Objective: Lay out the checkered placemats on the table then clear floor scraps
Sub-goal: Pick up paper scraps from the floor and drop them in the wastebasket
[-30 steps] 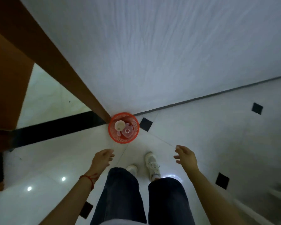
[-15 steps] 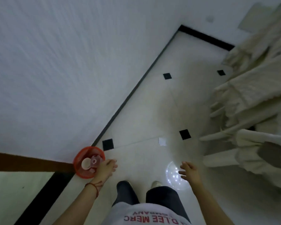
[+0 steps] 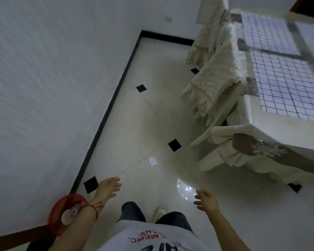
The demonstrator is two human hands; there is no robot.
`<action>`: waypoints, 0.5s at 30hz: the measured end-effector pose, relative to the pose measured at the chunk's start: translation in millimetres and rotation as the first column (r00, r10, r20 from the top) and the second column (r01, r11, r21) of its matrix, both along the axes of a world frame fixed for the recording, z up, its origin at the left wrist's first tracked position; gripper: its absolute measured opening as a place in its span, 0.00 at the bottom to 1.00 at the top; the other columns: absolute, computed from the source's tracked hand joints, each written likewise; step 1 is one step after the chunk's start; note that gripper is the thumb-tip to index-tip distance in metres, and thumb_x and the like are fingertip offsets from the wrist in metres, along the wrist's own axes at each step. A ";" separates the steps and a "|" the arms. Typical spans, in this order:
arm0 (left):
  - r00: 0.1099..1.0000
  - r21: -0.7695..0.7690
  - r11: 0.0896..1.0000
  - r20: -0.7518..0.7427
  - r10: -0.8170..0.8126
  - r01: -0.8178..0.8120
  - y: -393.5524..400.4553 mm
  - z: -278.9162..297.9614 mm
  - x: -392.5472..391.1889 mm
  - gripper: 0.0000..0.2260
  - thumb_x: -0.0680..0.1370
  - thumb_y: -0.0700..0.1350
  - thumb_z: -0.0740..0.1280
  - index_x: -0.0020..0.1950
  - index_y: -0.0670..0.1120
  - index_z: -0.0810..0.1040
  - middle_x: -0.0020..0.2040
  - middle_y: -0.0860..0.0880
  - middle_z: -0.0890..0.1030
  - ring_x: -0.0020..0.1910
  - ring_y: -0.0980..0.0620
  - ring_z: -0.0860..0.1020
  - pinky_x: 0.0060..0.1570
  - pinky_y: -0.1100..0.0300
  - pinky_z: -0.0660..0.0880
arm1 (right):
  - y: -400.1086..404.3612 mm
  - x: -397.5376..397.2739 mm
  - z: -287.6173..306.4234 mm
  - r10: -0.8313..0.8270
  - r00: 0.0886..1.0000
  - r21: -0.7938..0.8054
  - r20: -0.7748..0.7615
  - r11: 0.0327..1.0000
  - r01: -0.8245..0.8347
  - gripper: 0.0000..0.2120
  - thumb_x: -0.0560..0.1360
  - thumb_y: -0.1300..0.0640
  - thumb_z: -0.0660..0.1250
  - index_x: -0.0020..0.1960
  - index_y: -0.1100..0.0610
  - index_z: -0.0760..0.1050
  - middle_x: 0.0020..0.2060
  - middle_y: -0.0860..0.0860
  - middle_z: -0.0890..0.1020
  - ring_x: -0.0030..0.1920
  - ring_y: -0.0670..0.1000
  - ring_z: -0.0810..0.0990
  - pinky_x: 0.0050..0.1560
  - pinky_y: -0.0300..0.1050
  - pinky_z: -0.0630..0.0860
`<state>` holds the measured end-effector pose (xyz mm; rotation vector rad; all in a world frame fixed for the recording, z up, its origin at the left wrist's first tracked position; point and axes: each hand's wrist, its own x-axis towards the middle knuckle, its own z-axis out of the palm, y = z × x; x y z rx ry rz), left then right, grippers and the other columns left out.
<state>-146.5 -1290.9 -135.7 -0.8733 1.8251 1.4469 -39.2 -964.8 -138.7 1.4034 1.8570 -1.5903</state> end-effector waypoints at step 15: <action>0.994 -0.124 0.991 0.105 -0.042 0.055 -44.4 -30.1 -146.7 0.15 0.79 0.43 0.60 0.59 0.34 0.74 0.50 0.39 0.78 0.48 0.44 0.75 0.41 0.59 0.71 | -38.0 -186.9 -29.3 -0.012 0.998 -0.074 0.059 0.997 0.016 0.05 0.77 0.62 0.60 0.48 0.64 0.72 0.37 0.57 0.75 0.31 0.53 0.73 0.32 0.43 0.68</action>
